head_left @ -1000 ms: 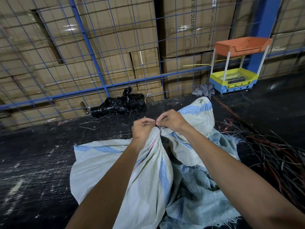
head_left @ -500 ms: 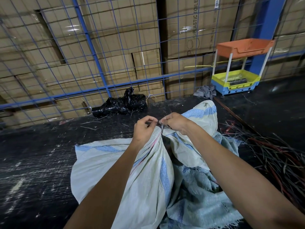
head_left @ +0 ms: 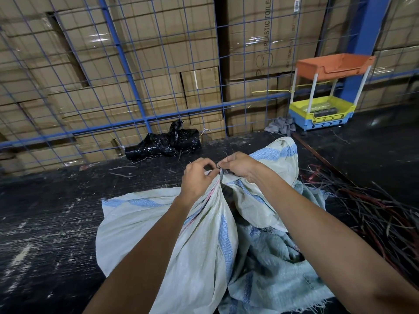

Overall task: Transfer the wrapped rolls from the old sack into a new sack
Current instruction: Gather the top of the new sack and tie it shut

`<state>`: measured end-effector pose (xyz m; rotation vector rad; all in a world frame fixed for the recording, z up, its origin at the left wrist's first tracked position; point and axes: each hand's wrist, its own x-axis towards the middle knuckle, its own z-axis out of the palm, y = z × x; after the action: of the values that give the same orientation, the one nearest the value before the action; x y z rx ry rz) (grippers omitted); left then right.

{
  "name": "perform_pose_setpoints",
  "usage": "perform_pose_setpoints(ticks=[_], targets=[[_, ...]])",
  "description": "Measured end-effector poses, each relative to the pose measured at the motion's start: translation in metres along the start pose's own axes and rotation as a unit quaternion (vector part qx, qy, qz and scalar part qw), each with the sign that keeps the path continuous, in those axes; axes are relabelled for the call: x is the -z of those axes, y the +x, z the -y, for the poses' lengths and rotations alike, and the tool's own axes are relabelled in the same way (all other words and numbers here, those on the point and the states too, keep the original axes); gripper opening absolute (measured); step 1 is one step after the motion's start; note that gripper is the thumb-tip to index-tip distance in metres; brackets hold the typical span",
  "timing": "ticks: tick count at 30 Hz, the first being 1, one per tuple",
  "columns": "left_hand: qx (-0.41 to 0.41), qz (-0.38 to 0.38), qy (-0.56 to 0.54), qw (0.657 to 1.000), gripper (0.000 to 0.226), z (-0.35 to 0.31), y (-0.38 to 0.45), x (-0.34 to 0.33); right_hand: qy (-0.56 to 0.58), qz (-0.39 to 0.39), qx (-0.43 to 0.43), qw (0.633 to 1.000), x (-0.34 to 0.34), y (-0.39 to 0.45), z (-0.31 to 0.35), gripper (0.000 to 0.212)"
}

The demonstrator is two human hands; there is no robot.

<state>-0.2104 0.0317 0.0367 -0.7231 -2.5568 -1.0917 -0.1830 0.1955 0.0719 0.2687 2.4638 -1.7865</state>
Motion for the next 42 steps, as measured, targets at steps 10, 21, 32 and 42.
perform_pose_setpoints(ticks=[10, 21, 32, 42], targets=[[-0.055, -0.013, 0.098, 0.994, 0.007, -0.002, -0.001, 0.002, 0.004, 0.015, -0.012, 1.0, 0.001, 0.0, 0.001, 0.013], [0.033, 0.033, 0.162, 0.986, 0.017, 0.003, 0.014, 0.016, -0.144, 0.028, 0.03, 0.989, 0.01, -0.008, 0.006, 0.014], [0.155, 0.072, 0.125, 0.977, 0.021, -0.006, 0.019, 0.012, -0.264, 0.1, -0.005, 0.959, 0.015, -0.036, 0.01, 0.004], [0.214, 0.182, -0.122, 0.952, 0.033, -0.007, 0.004, 0.05, -0.151, -0.032, 0.066, 0.986, -0.032, -0.033, -0.024, 0.019]])
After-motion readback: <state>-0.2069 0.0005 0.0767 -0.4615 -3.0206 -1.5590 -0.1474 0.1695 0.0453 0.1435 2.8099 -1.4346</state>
